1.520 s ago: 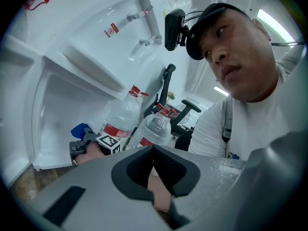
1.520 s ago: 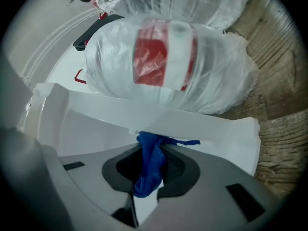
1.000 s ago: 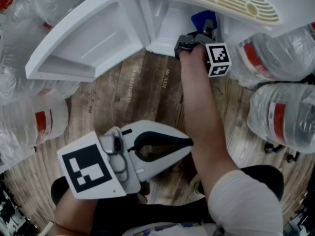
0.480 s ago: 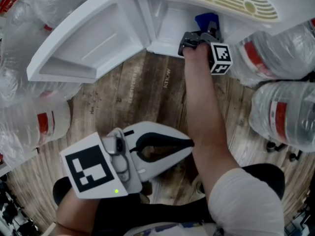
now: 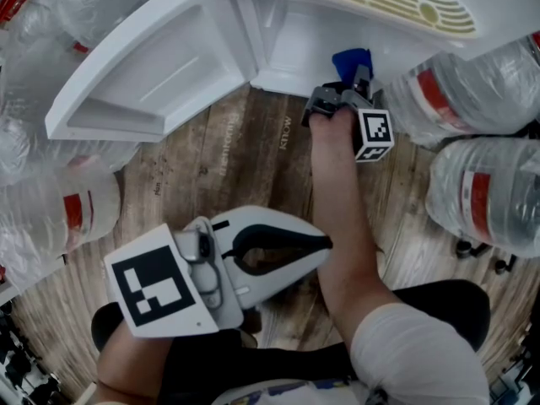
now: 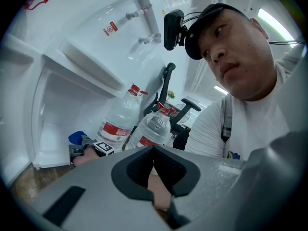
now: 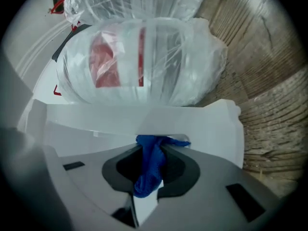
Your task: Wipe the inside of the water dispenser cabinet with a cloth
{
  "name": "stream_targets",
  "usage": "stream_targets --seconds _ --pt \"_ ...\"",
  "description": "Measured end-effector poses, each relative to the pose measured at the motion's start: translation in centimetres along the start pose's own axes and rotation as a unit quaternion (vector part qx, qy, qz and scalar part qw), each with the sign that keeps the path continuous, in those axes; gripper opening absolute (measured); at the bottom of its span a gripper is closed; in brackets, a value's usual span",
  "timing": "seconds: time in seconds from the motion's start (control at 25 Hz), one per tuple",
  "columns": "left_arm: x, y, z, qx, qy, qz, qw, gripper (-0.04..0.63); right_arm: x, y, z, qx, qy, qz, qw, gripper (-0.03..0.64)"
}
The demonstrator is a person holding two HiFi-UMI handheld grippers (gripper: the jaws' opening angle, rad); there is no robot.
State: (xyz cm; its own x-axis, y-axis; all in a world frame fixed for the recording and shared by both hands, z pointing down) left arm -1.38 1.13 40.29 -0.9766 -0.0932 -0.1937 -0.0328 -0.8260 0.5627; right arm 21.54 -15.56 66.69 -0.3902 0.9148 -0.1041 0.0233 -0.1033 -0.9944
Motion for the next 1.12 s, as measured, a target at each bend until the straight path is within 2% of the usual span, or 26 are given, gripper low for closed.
stream_targets --seconds 0.2,0.36,0.6,0.88,1.12 --pt "0.1 0.0 0.0 0.0 0.001 0.002 1.0 0.002 0.9 0.6 0.8 0.0 0.016 -0.016 1.0 0.064" --pt "0.0 0.0 0.0 -0.004 0.003 0.003 1.0 0.003 -1.9 0.9 2.6 -0.001 0.041 -0.032 0.999 0.064" --pt "0.4 0.0 0.2 0.0 0.004 -0.004 1.0 0.003 -4.6 -0.3 2.8 -0.042 0.037 -0.019 0.998 0.064" --pt "-0.2 0.0 0.3 0.0 0.003 0.009 1.0 0.003 -2.2 -1.9 1.1 -0.072 0.014 -0.008 0.997 0.064" --pt "-0.1 -0.2 0.2 0.001 0.0 0.02 0.9998 0.003 -0.1 -2.6 0.4 -0.056 0.014 0.012 0.998 0.064"
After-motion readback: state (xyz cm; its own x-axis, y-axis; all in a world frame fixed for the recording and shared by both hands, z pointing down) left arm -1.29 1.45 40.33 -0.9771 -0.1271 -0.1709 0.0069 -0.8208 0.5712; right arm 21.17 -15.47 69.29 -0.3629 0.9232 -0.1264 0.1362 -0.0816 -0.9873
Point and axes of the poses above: the fingertips, and each gripper's own axes: x backward along the fingers, y to its left, z out of its underside, the point moved 8 cm from there along x, backward along the fingers
